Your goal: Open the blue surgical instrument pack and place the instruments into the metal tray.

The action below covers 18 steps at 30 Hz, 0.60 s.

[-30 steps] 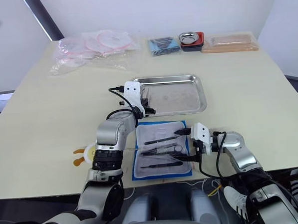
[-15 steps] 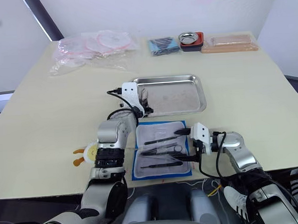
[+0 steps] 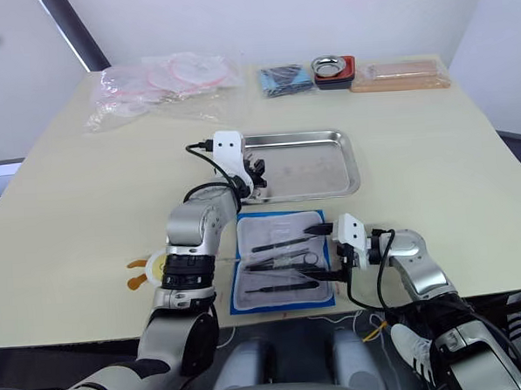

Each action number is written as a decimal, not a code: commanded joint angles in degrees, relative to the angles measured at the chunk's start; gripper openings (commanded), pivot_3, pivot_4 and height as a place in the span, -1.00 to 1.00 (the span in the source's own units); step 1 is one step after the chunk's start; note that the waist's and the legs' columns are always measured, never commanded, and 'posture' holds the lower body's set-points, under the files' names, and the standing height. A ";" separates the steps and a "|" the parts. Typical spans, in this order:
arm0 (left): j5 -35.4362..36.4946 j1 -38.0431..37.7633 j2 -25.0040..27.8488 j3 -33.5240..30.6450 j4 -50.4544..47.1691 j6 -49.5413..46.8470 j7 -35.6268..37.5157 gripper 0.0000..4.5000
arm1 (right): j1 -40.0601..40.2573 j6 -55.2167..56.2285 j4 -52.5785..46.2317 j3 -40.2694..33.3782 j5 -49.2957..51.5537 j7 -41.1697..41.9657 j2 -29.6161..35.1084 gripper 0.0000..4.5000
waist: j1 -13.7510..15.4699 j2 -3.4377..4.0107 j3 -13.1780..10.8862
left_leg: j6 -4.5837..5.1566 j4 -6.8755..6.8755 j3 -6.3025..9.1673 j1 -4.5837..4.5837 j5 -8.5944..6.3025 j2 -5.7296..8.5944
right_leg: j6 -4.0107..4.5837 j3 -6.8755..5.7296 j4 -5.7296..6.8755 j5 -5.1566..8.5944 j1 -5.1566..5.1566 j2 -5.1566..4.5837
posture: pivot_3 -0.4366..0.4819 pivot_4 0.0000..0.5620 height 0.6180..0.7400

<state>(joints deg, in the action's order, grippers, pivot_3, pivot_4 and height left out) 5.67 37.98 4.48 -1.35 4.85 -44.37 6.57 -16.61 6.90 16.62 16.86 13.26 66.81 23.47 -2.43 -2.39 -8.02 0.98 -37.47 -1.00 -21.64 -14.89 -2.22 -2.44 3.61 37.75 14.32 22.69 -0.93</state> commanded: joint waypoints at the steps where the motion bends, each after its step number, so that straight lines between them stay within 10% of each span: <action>1: 1.17 -0.59 4.73 2.96 -4.11 8.97 9.97 -0.20 | 3.79 -2.27 4.79 3.27 -4.53 -0.28 0.55 1.00 | 0.02 0.00 0.00 | -0.01 0.01 0.01 0.00 0.01 -0.01 | 0.01 0.00 0.00 0.00 0.00 0.00 | -0.05 -0.47 1.00; 18: 14.37 -5.99 27.47 2.82 -7.96 18.50 49.72 -0.20 | 4.81 -0.94 2.57 0.66 -1.71 4.87 3.84 1.00 | 0.82 0.19 -0.10 | -0.01 0.10 0.01 -0.17 0.00 0.00 | 0.03 -0.13 -0.26 0.04 0.04 -0.15 | -0.05 -0.47 1.00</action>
<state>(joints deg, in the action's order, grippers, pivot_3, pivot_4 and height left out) 18.03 31.69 30.33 2.71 -1.09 -27.73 52.26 -14.61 7.76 14.79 15.66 13.91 69.53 25.35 -1.62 -2.20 -8.12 0.98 -37.37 -0.98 -21.82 -14.89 -2.22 -2.41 3.47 37.47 14.35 22.74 -1.08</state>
